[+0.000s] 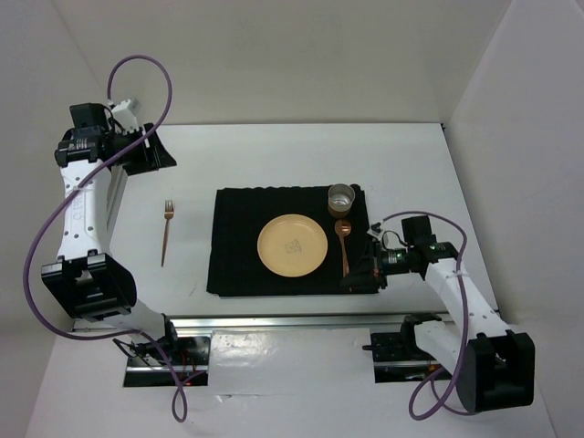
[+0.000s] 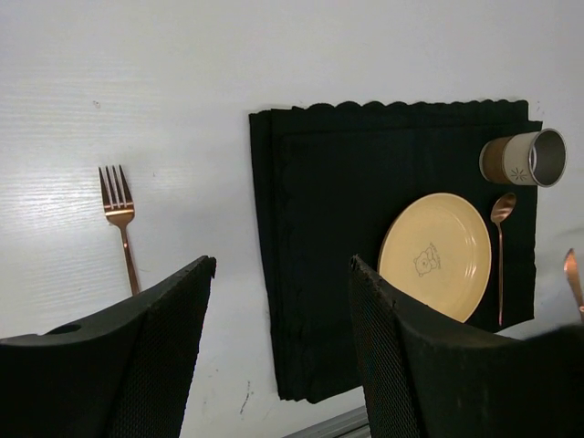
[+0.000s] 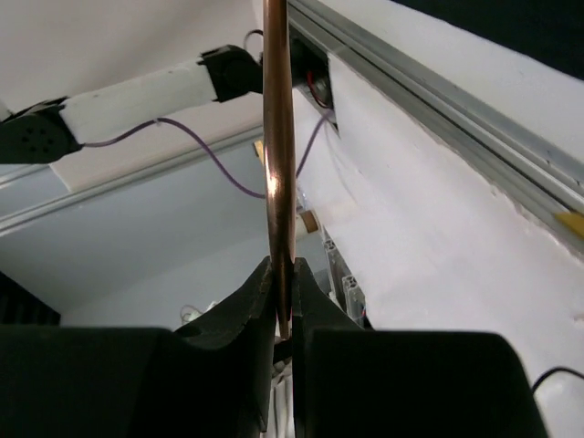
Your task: Set the dinner table for one person
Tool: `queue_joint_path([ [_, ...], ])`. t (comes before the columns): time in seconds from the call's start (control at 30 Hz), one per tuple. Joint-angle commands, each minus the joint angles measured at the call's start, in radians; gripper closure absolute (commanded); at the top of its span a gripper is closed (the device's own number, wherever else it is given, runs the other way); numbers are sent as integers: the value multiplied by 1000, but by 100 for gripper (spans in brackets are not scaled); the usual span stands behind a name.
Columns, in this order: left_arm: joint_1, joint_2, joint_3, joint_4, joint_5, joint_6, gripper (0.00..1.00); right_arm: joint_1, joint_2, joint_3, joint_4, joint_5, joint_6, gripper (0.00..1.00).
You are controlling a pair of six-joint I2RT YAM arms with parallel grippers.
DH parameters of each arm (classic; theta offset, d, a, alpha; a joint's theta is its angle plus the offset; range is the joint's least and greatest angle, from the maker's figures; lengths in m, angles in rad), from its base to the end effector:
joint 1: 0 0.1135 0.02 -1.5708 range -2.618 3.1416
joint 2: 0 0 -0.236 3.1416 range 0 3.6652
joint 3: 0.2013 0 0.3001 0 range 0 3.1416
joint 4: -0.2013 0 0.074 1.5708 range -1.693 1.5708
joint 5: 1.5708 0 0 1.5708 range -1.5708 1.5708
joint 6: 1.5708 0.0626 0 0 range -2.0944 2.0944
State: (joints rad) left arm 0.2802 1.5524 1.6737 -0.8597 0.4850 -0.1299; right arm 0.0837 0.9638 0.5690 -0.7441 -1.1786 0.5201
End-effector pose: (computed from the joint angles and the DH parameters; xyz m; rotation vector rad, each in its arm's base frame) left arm 0.3886 0.0815 0.3575 -0.2161 2.2409 -0.4778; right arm 0.2153 0.0761 0.1607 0.1860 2.5574 1.7849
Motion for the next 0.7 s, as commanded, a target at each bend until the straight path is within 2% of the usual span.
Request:
queue_joint_path([
  [0.0, 4, 2, -8, 22, 47, 19, 32, -9, 0, -3, -95, 19, -75, 100],
  [0.13, 13, 2, -8, 13, 58, 19, 32, -9, 38, -14, -35, 117, -20, 100],
  [0.37, 13, 11, 12, 4, 67, 29, 32, -136, 214, 9, 27, 296, -52, 100],
  [0.67, 13, 11, 12, 4, 78, 29, 32, -136, 412, 97, 149, 284, -92, 100],
])
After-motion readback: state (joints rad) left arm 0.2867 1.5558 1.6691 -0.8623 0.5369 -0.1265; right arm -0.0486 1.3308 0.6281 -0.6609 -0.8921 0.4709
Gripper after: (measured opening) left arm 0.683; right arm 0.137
